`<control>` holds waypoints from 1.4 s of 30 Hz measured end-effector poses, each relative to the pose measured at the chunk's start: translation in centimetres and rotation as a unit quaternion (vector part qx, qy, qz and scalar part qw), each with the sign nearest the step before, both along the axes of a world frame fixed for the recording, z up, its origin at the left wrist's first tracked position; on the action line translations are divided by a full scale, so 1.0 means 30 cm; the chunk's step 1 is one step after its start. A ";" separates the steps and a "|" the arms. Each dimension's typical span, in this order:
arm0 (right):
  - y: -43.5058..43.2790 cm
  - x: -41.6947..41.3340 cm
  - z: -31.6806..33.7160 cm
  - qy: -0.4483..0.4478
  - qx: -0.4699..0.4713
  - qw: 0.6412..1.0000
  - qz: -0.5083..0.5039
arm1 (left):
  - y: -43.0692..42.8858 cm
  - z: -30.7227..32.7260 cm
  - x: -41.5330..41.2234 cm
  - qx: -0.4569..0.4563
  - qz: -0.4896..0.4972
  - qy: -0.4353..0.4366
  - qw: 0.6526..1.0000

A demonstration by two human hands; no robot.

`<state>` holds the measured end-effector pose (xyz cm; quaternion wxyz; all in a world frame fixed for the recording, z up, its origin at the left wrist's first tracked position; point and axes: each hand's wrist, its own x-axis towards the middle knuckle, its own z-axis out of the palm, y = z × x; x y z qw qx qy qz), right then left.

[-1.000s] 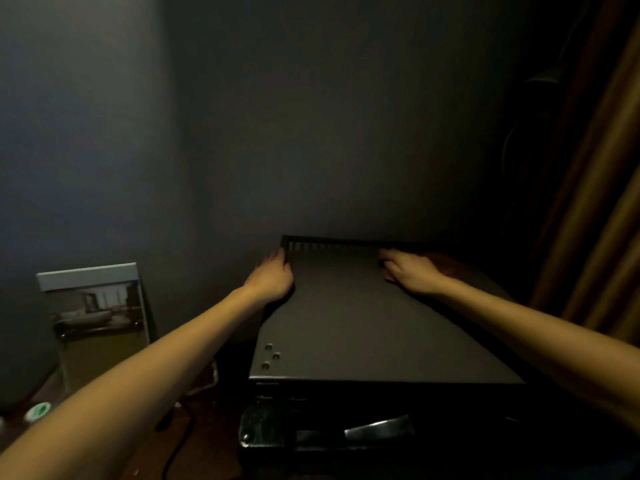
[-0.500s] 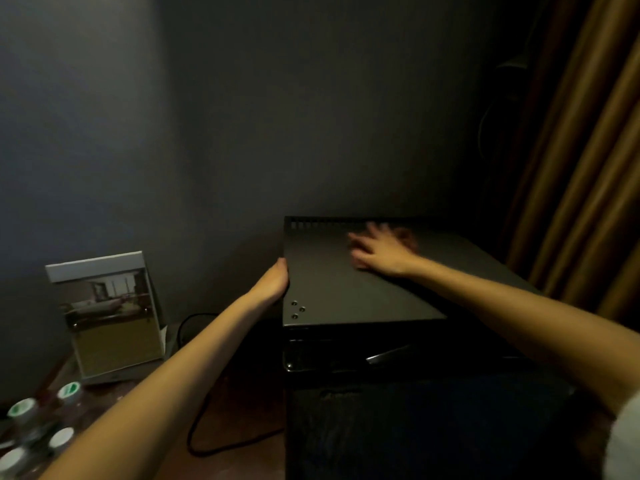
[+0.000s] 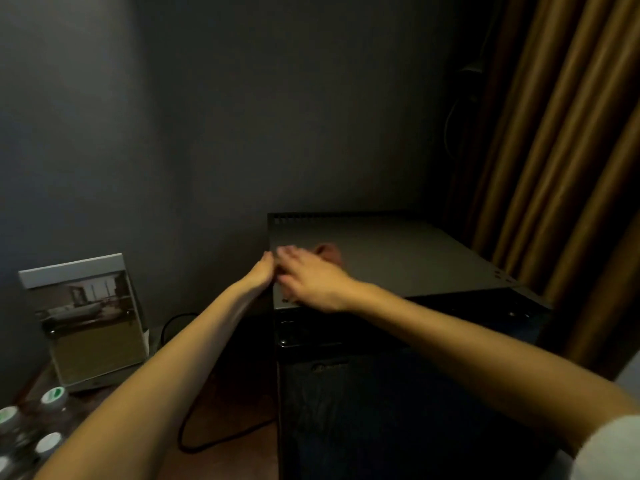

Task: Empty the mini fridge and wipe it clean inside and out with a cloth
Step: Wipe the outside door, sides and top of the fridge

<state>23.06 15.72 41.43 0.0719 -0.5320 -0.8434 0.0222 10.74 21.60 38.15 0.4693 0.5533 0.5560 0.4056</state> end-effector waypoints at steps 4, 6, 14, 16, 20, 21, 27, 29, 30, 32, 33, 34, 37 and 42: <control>-0.164 0.076 0.009 0.058 -0.013 0.997 0.043 | -0.039 0.014 -0.002 -0.032 -0.011 -0.038 0.999; -0.162 0.236 0.020 0.078 -0.023 0.997 -0.007 | -0.048 0.013 -0.014 -0.031 0.001 -0.017 0.999; 0.006 0.576 0.008 0.008 -0.029 0.936 -0.350 | -0.137 -0.023 -0.022 -0.037 -0.029 -0.013 0.999; 0.047 0.462 0.003 -0.009 -0.012 0.960 -0.281 | -0.155 -0.019 -0.016 -0.026 -0.030 -0.010 0.999; -0.022 0.091 -0.001 -0.005 0.006 0.989 -0.146 | -0.154 -0.002 0.004 0.001 0.002 0.028 1.000; -0.057 0.019 -0.006 0.000 0.009 0.993 -0.115 | -0.160 0.005 0.002 0.011 0.008 0.033 0.999; -0.194 0.071 -0.006 0.063 0.042 0.996 -0.057 | -0.168 0.035 0.009 0.094 0.004 0.254 0.963; -0.175 0.195 -0.004 0.057 0.035 0.995 -0.074 | -0.178 0.070 0.037 0.127 -0.022 0.384 0.914; -0.153 0.276 -0.007 0.053 0.035 0.993 -0.095 | -0.178 0.085 0.061 0.139 -0.043 0.430 0.891; -0.123 0.455 -0.007 0.049 0.035 0.987 -0.151 | -0.187 0.113 0.130 0.154 -0.103 0.452 0.873; -0.115 0.546 -0.006 0.049 0.033 0.982 -0.180 | -0.196 0.120 0.175 0.162 -0.132 0.436 0.875; -0.107 0.633 -0.004 0.045 0.033 0.977 -0.205 | -0.202 0.125 0.225 0.176 -0.157 0.419 0.877; -0.109 0.830 0.004 0.042 0.021 0.962 -0.269 | -0.216 0.132 0.402 0.200 -0.246 0.418 0.851; -0.167 0.952 -0.038 0.074 0.009 0.965 -0.253 | -0.172 0.173 0.653 0.208 -0.313 0.419 0.826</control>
